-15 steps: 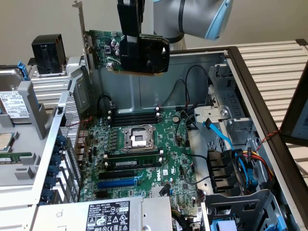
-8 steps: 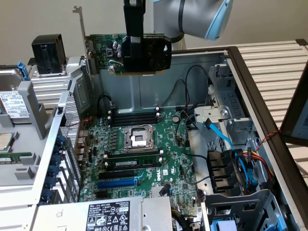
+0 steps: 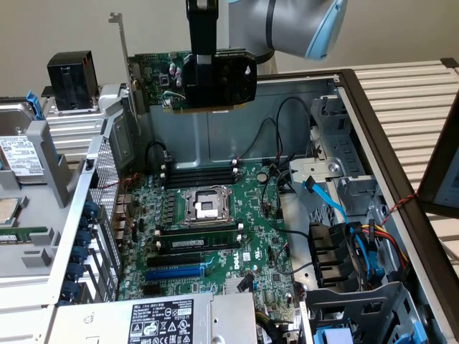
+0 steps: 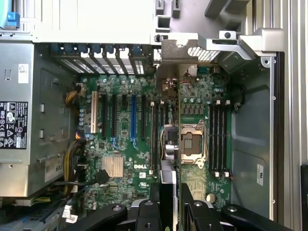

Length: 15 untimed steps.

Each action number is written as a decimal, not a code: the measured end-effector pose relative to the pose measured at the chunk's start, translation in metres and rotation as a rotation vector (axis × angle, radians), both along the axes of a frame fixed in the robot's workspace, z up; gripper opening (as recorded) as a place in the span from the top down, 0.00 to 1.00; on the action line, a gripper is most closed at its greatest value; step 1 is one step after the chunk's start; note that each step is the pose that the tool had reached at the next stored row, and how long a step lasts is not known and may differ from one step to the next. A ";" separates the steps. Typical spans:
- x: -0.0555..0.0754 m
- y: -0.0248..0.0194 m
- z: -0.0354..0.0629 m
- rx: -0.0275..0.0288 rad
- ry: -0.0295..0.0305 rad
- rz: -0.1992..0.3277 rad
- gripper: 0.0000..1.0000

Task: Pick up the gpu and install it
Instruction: 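Insert the gpu into the slot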

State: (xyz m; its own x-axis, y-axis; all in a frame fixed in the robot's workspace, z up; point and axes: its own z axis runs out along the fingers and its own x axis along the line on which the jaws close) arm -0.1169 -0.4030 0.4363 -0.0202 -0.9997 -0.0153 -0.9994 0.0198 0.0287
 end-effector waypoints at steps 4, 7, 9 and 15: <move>0.000 -0.0004 -0.0001 0.0004 -0.0012 0.000 0.73; 0.000 -0.0005 -0.0001 0.0003 -0.0012 0.000 0.73; 0.000 -0.0005 -0.0001 0.0003 -0.0012 0.000 0.73; 0.000 -0.0005 -0.0001 0.0003 -0.0013 0.000 0.73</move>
State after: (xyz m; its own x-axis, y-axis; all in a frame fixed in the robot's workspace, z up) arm -0.1169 -0.4036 0.4362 -0.0202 -0.9997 -0.0157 -0.9994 0.0198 0.0275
